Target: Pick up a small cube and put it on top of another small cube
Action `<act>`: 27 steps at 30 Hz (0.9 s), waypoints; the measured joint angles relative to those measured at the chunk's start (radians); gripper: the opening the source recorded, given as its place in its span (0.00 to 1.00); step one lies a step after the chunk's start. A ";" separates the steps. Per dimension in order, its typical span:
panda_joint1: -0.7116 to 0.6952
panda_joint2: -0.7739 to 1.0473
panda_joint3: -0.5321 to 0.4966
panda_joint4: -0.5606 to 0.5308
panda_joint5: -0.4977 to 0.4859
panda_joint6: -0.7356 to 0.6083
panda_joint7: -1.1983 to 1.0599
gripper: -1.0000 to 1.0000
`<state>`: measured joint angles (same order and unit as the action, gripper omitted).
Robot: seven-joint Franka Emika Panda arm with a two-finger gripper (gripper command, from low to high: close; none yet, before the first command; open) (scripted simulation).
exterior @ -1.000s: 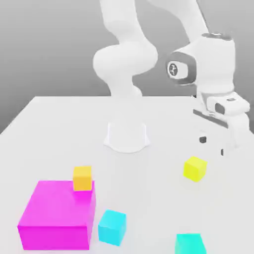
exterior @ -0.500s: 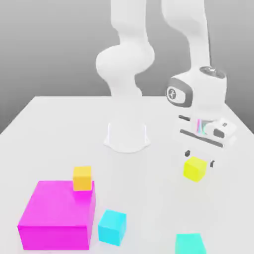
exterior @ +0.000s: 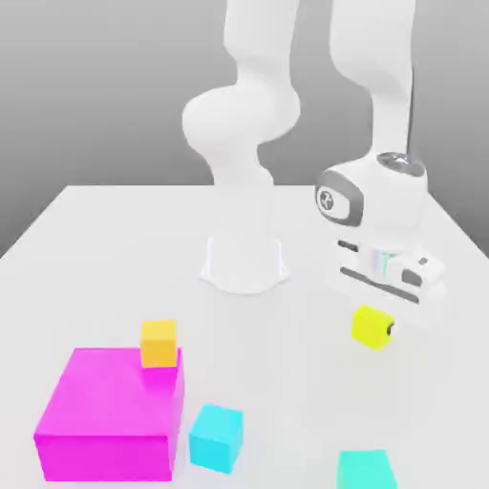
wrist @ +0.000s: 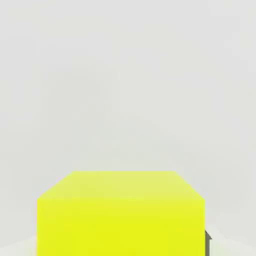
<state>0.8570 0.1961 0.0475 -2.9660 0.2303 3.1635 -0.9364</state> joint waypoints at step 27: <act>-0.259 -0.184 -0.116 0.258 -0.316 -0.446 0.573 0.00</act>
<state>0.5982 0.0119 -0.0684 -2.7085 -0.0859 2.7178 -0.3637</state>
